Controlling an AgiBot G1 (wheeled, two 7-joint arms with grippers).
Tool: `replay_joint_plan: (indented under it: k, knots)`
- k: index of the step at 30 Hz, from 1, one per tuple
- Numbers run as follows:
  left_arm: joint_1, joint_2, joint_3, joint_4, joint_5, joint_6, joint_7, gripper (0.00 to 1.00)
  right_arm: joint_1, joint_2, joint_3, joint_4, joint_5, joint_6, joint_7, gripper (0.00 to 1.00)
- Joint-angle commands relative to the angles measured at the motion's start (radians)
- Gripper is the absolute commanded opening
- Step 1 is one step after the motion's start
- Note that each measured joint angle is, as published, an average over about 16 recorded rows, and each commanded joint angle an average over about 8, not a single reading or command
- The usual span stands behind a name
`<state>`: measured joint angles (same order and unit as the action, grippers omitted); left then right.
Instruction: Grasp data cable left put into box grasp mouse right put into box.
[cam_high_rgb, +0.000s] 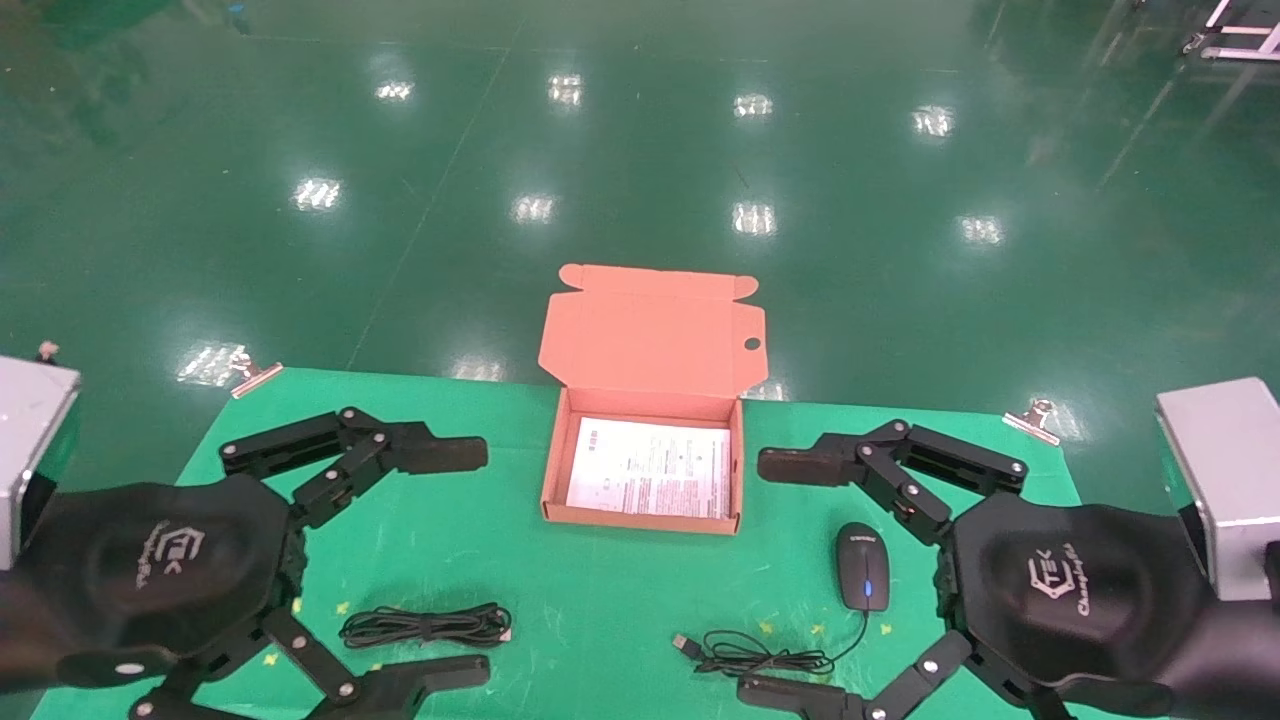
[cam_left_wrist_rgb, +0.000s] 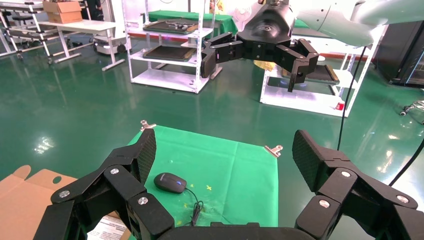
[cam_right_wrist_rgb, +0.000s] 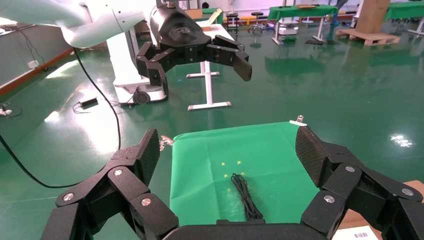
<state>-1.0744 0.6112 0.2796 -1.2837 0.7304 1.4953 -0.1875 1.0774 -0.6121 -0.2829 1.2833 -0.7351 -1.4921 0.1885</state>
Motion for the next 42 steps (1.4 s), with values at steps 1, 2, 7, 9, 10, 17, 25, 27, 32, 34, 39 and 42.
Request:
replay_joint_plan:
  k: [1,2,7,9,10,17,25,27,32,34,39,42]
  knots:
    - [0.000,0.000,0.000,0.000,0.000,0.000,0.000,1.00,0.000,0.000,0.000,0.000,0.000,0.000,0.000,1.00]
    - [0.000,0.000,0.000,0.000,0.000,0.000,0.000,1.00,0.000,0.000,0.000,0.000,0.000,0.000,0.000,1.00]
    - [0.000,0.000,0.000,0.000,0.000,0.000,0.000,1.00,0.000,0.000,0.000,0.000,0.000,0.000,0.000,1.00]
    - [0.000,0.000,0.000,0.000,0.000,0.000,0.000,1.00,0.000,0.000,0.000,0.000,0.000,0.000,0.000,1.00]
    - [0.000,0.000,0.000,0.000,0.000,0.000,0.000,1.00,0.000,0.000,0.000,0.000,0.000,0.000,0.000,1.00]
    - [-0.002,-0.001,0.002,-0.001,0.006,0.000,0.001,1.00,0.000,0.001,0.000,-0.001,-0.002,0.000,0.000,1.00]
    - [-0.041,-0.009,0.048,-0.023,0.122,0.013,0.004,1.00,0.034,0.022,-0.022,0.013,-0.091,-0.015,-0.031,1.00]
    - [-0.062,-0.006,0.072,-0.028,0.175,0.020,0.000,1.00,0.057,0.026,-0.038,0.025,-0.146,-0.025,-0.050,1.00]
    - [-0.130,0.017,0.145,-0.040,0.325,0.041,-0.012,1.00,0.150,0.016,-0.114,0.054,-0.335,-0.057,-0.128,1.00]
    - [-0.162,0.032,0.181,-0.043,0.394,0.048,-0.016,1.00,0.199,0.005,-0.160,0.063,-0.427,-0.068,-0.173,1.00]
    - [-0.242,0.080,0.278,-0.051,0.572,0.058,-0.011,1.00,0.305,-0.027,-0.289,0.071,-0.621,-0.073,-0.278,1.00]
    - [-0.281,0.112,0.334,-0.054,0.676,0.051,-0.001,1.00,0.348,-0.048,-0.360,0.074,-0.727,-0.063,-0.345,1.00]
